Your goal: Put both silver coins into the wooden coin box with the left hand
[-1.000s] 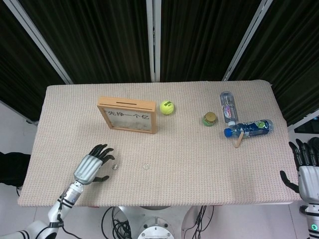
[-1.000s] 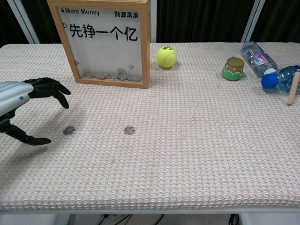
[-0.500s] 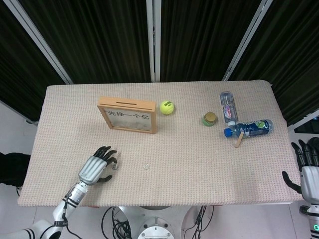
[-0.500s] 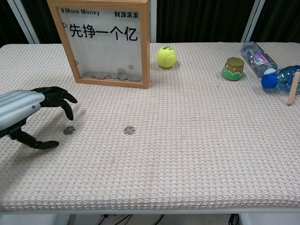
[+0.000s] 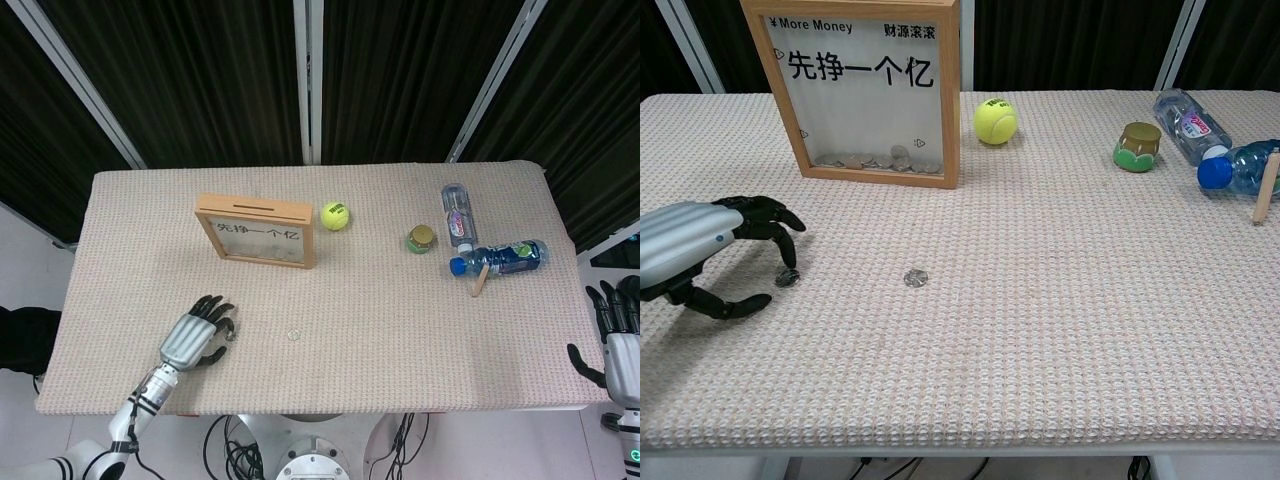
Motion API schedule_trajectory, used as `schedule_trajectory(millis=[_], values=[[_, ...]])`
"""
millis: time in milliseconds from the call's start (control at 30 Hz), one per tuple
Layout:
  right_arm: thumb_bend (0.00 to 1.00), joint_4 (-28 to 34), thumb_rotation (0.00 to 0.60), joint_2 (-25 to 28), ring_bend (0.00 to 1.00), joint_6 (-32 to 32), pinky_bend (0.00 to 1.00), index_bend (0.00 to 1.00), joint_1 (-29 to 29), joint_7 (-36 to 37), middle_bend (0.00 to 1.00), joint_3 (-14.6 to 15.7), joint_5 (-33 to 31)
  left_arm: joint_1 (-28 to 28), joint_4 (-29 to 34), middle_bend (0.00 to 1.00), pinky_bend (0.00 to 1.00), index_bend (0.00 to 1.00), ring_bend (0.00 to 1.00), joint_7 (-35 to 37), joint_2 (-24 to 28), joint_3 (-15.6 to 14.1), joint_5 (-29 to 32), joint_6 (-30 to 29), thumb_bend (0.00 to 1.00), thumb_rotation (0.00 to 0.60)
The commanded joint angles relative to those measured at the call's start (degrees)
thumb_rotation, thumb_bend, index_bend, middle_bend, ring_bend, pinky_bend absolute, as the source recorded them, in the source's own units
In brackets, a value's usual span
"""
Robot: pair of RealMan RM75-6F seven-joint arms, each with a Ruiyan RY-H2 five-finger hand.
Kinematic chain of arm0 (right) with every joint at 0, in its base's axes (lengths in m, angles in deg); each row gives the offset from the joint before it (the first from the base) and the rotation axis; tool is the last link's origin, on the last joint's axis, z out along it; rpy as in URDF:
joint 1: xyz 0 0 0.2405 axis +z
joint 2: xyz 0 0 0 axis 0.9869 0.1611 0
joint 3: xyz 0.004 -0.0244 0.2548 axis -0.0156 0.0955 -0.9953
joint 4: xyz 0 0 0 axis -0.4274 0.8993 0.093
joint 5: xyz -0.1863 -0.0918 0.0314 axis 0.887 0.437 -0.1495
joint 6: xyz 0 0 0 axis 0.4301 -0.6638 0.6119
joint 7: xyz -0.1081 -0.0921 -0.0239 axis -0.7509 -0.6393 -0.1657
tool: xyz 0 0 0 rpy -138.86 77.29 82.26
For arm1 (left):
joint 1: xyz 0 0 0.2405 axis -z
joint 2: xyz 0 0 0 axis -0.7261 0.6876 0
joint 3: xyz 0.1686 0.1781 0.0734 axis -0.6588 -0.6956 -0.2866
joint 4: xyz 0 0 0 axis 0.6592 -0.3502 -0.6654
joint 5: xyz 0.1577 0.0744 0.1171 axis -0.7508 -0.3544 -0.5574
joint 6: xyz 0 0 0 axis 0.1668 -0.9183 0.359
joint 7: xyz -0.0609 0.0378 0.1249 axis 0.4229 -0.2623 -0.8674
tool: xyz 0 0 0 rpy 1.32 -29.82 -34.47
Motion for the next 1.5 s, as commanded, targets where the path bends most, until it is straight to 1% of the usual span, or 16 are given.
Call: schedule_trajectory(millis=[33, 633, 1033, 1267, 1500], values=[[0.27, -0.1, 0.600, -0.1, 0.00, -0.1, 0.00, 0.00, 0.0, 0.0, 0.00, 0.0, -0.1, 0.0, 0.3, 0.15, 0.09, 0.39, 0.06, -0.1, 0.1, 0.0, 0.4, 0.2, 0.24, 0.600], [0.28, -0.6, 0.600, -0.3, 0.00, -0.3, 0.00, 0.00, 0.0, 0.4, 0.00, -0.1, -0.4, 0.5, -0.2, 0.16, 0.09, 0.39, 0.06, -0.4, -0.7, -0.3, 1.0, 0.4, 0.24, 0.600], [0.28, -1.0, 0.600, -0.2, 0.00, -0.4, 0.00, 0.00, -0.2, 1.2, 0.00, -0.2, -0.9, 0.8, -4.1, 0.20, 0.10, 0.46, 0.06, 0.3, -3.8, 0.8, 0.8, -1.7, 0.24, 0.600], [0.28, -1.2, 0.600, -0.1, 0.00, -0.5, 0.00, 0.00, -0.2, 1.7, 0.00, -0.3, -1.0, 0.8, -7.3, 0.23, 0.11, 0.49, 0.08, 1.9, -6.1, 1.5, 0.8, -3.3, 0.24, 0.600], [0.28, -1.8, 0.600, -0.1, 0.00, -0.8, 0.00, 0.00, -0.2, 2.2, 0.00, -0.3, -1.3, 0.8, -10.3, 0.26, 0.11, 0.55, 0.08, 3.8, -7.9, 1.6, 0.2, -4.9, 0.30, 0.600]])
